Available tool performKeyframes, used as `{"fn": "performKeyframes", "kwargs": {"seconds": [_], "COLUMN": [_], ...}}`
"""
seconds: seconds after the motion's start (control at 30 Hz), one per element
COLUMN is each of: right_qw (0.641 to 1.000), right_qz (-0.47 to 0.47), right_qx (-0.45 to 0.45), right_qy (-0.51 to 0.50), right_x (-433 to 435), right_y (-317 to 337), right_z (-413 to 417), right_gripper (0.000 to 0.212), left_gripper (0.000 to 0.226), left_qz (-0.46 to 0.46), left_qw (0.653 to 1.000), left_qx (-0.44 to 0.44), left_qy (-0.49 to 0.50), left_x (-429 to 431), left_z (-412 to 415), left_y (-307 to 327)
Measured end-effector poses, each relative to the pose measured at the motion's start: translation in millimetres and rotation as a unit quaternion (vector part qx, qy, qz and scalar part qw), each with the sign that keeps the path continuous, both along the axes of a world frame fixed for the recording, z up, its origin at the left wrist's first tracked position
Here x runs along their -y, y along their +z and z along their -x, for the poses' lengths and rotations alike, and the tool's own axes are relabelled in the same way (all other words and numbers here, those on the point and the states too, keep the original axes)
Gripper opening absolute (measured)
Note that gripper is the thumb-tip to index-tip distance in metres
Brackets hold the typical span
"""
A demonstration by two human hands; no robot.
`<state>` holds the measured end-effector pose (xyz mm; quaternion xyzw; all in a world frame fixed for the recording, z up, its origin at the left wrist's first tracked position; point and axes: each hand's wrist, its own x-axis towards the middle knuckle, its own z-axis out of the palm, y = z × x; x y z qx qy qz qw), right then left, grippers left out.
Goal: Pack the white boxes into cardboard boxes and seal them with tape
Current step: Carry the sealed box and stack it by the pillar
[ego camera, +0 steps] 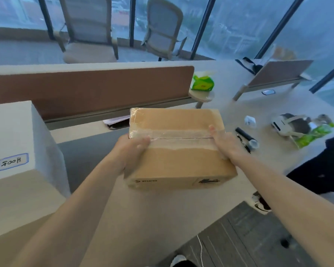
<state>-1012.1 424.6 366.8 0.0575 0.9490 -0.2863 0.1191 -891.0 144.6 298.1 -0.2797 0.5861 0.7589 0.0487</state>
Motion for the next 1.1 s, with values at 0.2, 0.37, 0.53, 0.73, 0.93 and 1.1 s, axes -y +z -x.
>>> {"fn": "performKeyframes", "kwargs": {"seconds": [0.2, 0.37, 0.53, 0.73, 0.93, 1.1], "right_qw": [0.994, 0.975, 0.950, 0.917, 0.879, 0.846], "right_qz": [-0.006, 0.014, 0.007, 0.005, 0.037, 0.044], "right_qx": [-0.050, -0.068, -0.087, -0.095, -0.088, -0.086], "right_qy": [-0.096, -0.210, -0.301, -0.387, -0.468, -0.525], "right_x": [-108.0, -213.4, -322.9, -442.3, -540.1, -596.3], "right_y": [30.4, 40.4, 44.5, 42.8, 37.5, 33.6], "right_z": [-29.7, -62.1, -101.3, -151.2, -185.5, -199.3], "right_gripper": [0.055, 0.068, 0.074, 0.061, 0.074, 0.068], "left_gripper": [0.050, 0.042, 0.061, 0.035, 0.041, 0.040], "left_qz": [-0.009, 0.029, 0.037, 0.063, 0.069, 0.049], "left_qw": [0.989, 0.967, 0.931, 0.900, 0.866, 0.837], "left_qx": [-0.039, -0.071, -0.073, -0.100, -0.086, -0.075], "left_qy": [-0.140, -0.243, -0.355, -0.420, -0.488, -0.540], "left_x": [-85.6, -186.4, -296.6, -443.5, -560.2, -646.3], "left_z": [51.4, 79.0, 97.4, 100.0, 106.1, 126.8], "left_y": [38.3, 58.0, 66.8, 87.5, 87.5, 76.5]}}
